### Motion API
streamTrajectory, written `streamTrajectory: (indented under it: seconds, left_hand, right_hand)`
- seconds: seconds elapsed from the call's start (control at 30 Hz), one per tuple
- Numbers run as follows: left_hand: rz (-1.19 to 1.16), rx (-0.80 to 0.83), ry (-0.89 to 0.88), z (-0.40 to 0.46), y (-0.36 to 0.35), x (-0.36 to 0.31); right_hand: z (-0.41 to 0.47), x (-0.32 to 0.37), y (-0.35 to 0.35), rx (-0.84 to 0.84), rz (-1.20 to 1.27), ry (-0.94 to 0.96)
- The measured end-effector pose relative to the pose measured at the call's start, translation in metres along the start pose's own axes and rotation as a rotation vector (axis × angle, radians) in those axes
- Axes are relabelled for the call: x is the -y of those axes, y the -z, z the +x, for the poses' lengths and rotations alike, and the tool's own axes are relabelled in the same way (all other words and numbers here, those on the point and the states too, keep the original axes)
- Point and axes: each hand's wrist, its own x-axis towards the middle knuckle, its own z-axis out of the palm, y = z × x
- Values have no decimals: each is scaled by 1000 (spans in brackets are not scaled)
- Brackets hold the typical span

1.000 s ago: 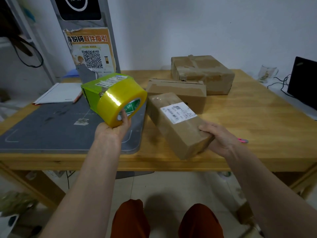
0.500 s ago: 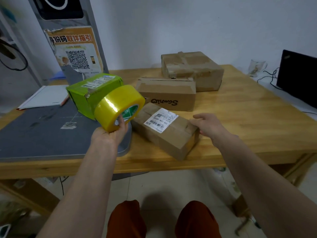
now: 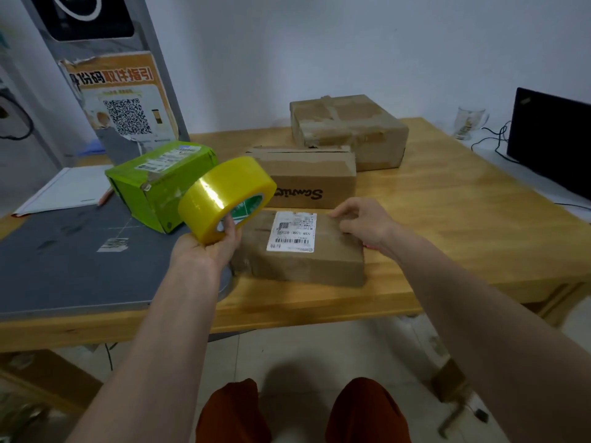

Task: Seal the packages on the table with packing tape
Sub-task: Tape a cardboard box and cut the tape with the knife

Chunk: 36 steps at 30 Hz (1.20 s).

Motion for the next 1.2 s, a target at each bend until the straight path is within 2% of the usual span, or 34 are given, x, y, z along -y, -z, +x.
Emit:
streamTrajectory:
  seconds: [0.1,0.17,0.23,0.4,0.53,0.73,0.93,1.2]
  left_hand:
    - [35,46,32,0,-7,2]
    - [36,49,34,3,-10,5]
    - [33,59,34,7,-15,12]
    - [63,53,37,28,-24,33]
    - [34,59,49,43,-27,45]
    - [5,51,1,57,-28,53]
    - [42,43,-58,47,-22,63]
    - [-4,12,-45,48,-33,64]
  right_hand:
    - [9,5,3,131,-103,111]
    - [16,10,5,141,-268,181]
    - [22,18,5,80,-482,215]
    - [18,45,-15,-193,-1028,266]
    - [22,49,-28,-205,-1225,268]
    - [30,38,-30,-195,-1316,399]
    - [42,20,-8,-250,-1046,413]
    - [31,18,-19,-229,-993,482]
